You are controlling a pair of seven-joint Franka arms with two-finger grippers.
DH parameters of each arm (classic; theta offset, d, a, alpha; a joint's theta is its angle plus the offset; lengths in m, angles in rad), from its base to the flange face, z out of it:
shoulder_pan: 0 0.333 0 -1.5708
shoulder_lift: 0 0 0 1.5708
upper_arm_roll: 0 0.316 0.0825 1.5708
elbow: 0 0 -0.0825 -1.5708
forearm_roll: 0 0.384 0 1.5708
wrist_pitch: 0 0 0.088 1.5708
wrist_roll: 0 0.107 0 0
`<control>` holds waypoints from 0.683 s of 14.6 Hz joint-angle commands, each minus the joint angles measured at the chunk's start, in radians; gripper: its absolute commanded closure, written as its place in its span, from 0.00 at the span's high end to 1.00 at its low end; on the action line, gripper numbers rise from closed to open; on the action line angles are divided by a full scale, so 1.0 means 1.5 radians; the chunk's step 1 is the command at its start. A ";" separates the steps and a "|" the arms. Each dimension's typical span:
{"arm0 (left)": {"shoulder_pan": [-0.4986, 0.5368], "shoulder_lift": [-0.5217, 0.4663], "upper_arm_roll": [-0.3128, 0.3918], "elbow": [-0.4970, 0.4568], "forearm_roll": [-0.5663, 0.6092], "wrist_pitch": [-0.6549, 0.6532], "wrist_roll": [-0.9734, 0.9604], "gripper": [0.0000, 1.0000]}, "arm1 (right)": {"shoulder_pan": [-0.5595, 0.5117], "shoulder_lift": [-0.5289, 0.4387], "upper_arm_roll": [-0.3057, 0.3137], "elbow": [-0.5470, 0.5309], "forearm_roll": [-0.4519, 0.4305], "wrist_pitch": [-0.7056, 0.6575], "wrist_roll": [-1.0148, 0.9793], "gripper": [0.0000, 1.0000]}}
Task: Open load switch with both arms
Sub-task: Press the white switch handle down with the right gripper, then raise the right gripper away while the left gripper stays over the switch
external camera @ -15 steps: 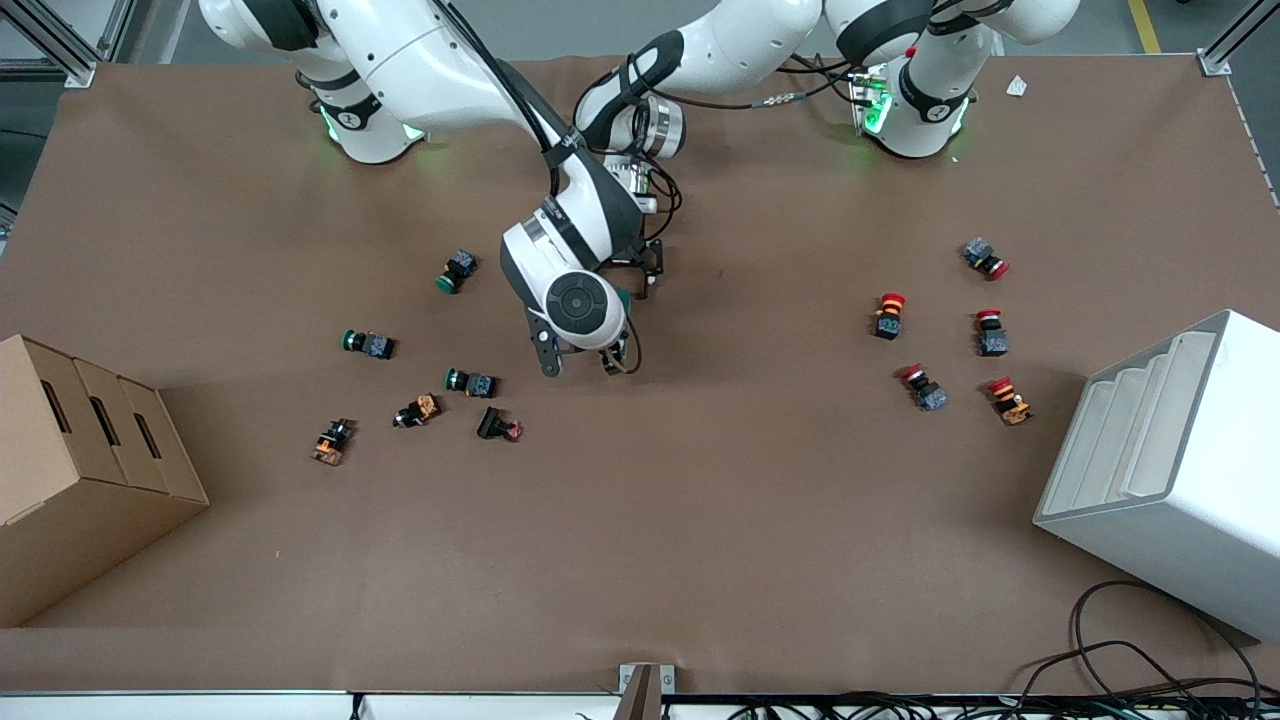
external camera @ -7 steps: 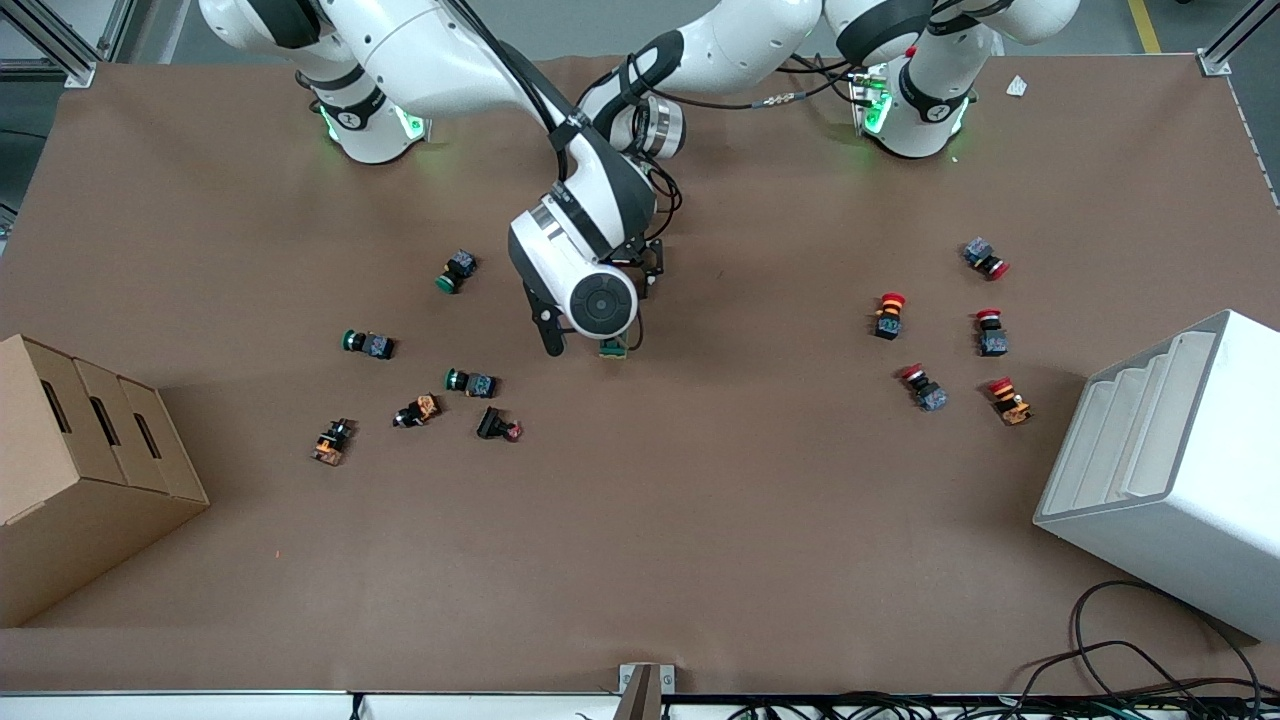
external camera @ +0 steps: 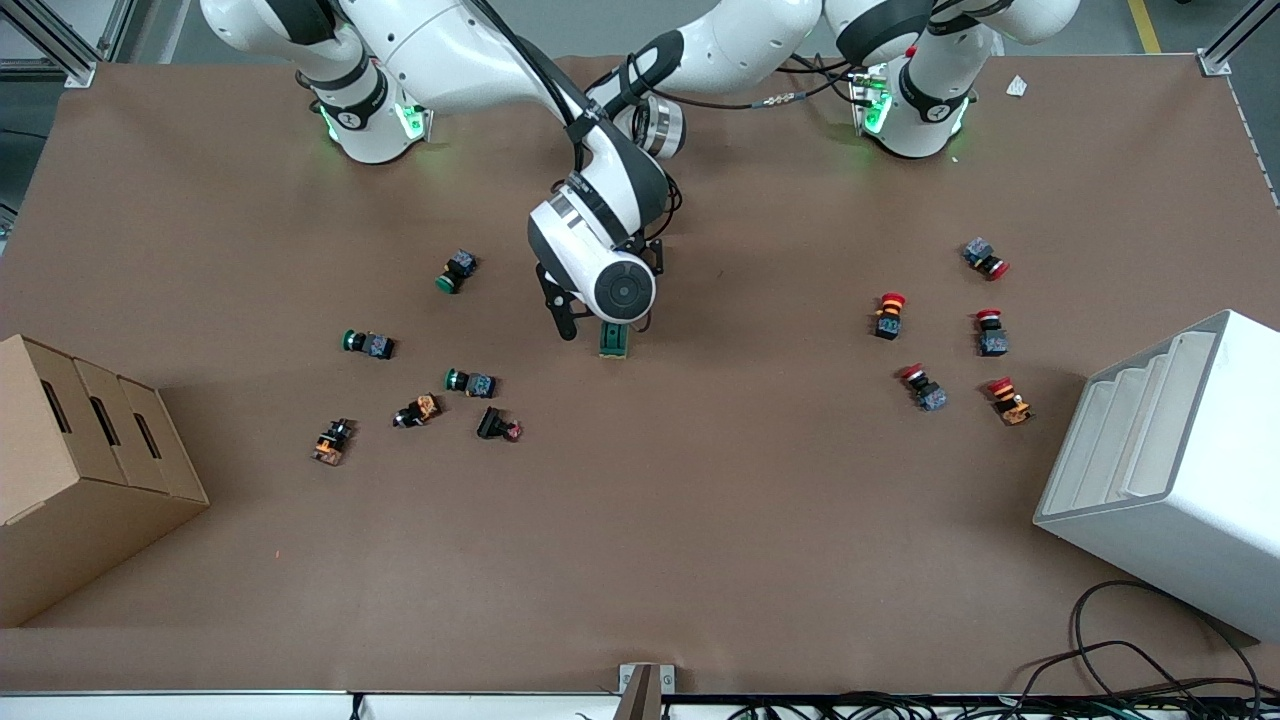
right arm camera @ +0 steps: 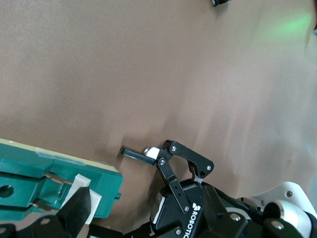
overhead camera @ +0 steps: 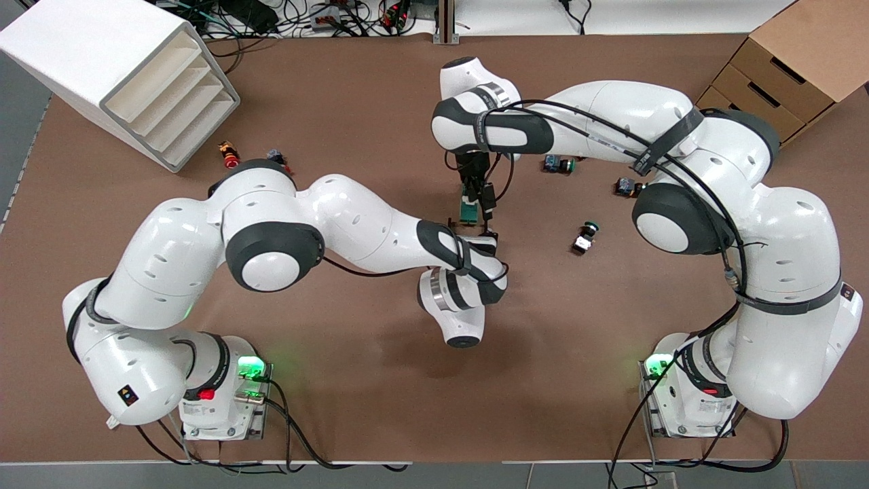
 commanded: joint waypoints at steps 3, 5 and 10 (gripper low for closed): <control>-0.008 0.022 0.003 0.002 0.007 0.006 -0.005 0.99 | 0.016 -0.005 -0.006 -0.062 0.004 0.064 0.006 1.00; -0.008 0.021 0.003 0.002 0.007 0.006 -0.005 0.99 | 0.012 -0.010 -0.006 -0.064 0.004 0.058 0.003 1.00; -0.003 0.015 0.003 0.001 0.004 0.006 0.004 0.99 | -0.051 -0.098 -0.037 -0.041 -0.009 -0.070 -0.140 1.00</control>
